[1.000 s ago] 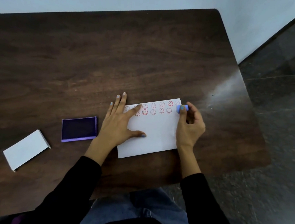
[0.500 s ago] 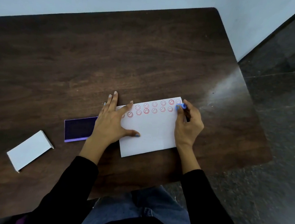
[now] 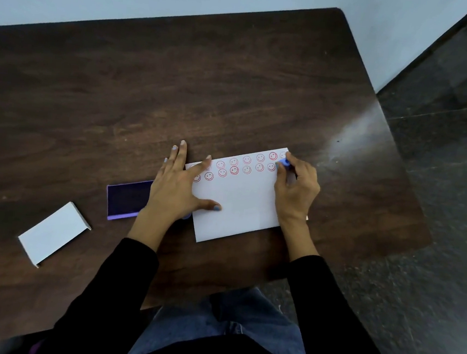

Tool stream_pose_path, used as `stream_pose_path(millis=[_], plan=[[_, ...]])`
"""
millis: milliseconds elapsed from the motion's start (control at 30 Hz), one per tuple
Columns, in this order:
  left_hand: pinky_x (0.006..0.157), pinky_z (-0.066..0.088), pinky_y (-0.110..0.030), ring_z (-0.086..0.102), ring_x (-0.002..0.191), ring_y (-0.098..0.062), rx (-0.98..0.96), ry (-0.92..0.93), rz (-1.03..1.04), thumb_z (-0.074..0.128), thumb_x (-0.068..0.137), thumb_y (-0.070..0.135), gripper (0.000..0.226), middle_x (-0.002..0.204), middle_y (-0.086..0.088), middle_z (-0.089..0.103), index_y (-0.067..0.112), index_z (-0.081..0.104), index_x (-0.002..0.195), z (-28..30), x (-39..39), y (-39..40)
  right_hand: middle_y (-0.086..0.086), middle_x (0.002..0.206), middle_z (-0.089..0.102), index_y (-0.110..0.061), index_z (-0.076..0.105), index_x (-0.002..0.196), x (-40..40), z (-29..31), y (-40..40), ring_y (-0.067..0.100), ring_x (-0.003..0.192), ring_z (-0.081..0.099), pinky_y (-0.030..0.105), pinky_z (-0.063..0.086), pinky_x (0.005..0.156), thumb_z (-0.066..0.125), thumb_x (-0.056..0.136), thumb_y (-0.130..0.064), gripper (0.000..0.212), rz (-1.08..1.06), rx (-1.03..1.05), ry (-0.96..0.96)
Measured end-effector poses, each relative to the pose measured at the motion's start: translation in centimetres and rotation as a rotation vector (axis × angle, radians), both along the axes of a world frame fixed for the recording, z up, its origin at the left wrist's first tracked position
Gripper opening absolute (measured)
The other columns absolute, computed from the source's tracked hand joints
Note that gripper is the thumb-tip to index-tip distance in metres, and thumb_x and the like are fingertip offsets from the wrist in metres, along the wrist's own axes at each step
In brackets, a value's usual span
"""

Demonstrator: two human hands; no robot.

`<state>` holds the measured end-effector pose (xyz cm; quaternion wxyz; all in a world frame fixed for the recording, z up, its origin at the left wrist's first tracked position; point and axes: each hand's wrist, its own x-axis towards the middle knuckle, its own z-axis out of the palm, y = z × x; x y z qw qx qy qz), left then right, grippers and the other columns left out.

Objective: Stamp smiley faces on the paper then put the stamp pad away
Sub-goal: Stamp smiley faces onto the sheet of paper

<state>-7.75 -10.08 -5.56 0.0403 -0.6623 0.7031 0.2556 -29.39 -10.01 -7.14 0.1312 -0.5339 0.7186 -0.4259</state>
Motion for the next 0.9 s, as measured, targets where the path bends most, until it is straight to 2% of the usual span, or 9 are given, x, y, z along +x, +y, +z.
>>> stream_pose_path(millis=[100,233,400,533,667,800,900], plan=[[0.120,-0.001,-0.041,-0.017,0.146,-0.024,0.009,-0.006,0.002,0.068,0.060,0.070,0.109,0.158,-0.007,-0.020,0.040,0.010,0.147,0.0,-0.1,0.0,0.022,0.095,0.070,0.005,0.067,0.101,0.0,0.2,-0.1,0.034,0.088,0.064,0.033,0.051,0.080,0.070,0.080,-0.008,0.025,0.025,0.019,0.054],[0.119,-0.002,-0.040,-0.017,0.146,-0.024,0.001,0.006,0.007,0.068,0.060,0.070,0.108,0.159,-0.007,-0.020,0.040,0.012,0.147,0.0,0.0,0.0,0.020,0.096,0.070,0.001,0.067,0.099,0.0,0.8,-0.5,0.032,0.088,0.064,0.041,0.056,0.080,0.072,0.078,-0.007,0.023,-0.039,0.059,-0.071],[0.119,-0.002,-0.040,-0.017,0.146,-0.024,-0.005,0.014,0.009,0.070,0.060,0.068,0.108,0.159,-0.007,-0.019,0.040,0.013,0.147,0.1,0.0,0.1,0.018,0.096,0.068,-0.001,0.064,0.097,-0.2,0.9,-0.7,0.028,0.088,0.061,0.030,0.049,0.078,0.070,0.080,-0.011,0.021,0.021,0.151,0.048],[0.119,-0.002,-0.040,-0.018,0.146,-0.024,0.003,0.007,0.008,0.070,0.060,0.068,0.108,0.159,-0.007,-0.019,0.040,0.013,0.147,0.1,-0.1,0.0,0.014,0.098,0.070,-0.005,0.066,0.097,0.1,1.3,-1.1,0.023,0.086,0.064,0.032,0.056,0.078,0.074,0.077,-0.012,0.022,-0.085,0.180,-0.086],[0.120,-0.002,-0.040,-0.017,0.146,-0.024,0.002,0.015,0.008,0.070,0.061,0.067,0.107,0.159,-0.008,-0.019,0.039,0.013,0.148,0.1,0.0,0.1,0.016,0.100,0.068,-0.004,0.065,0.099,0.3,1.1,-1.1,0.025,0.089,0.062,0.032,0.053,0.080,0.072,0.078,-0.011,0.024,-0.044,0.208,-0.009],[0.119,-0.002,-0.040,-0.018,0.146,-0.024,0.008,0.007,0.010,0.069,0.062,0.067,0.107,0.159,-0.007,-0.020,0.040,0.012,0.147,0.0,-0.1,0.0,0.015,0.096,0.071,-0.005,0.067,0.096,0.3,1.3,-1.4,0.024,0.083,0.065,0.029,0.054,0.077,0.075,0.076,-0.010,0.023,-0.110,0.207,-0.108],[0.119,-0.002,-0.040,-0.018,0.146,-0.024,0.004,0.000,0.004,0.069,0.062,0.068,0.107,0.158,-0.007,-0.020,0.039,0.011,0.148,-0.1,-0.1,0.0,0.015,0.097,0.071,-0.004,0.066,0.096,0.4,1.2,-1.4,0.024,0.085,0.064,0.027,0.050,0.076,0.074,0.076,-0.011,0.022,-0.099,0.217,-0.049]])
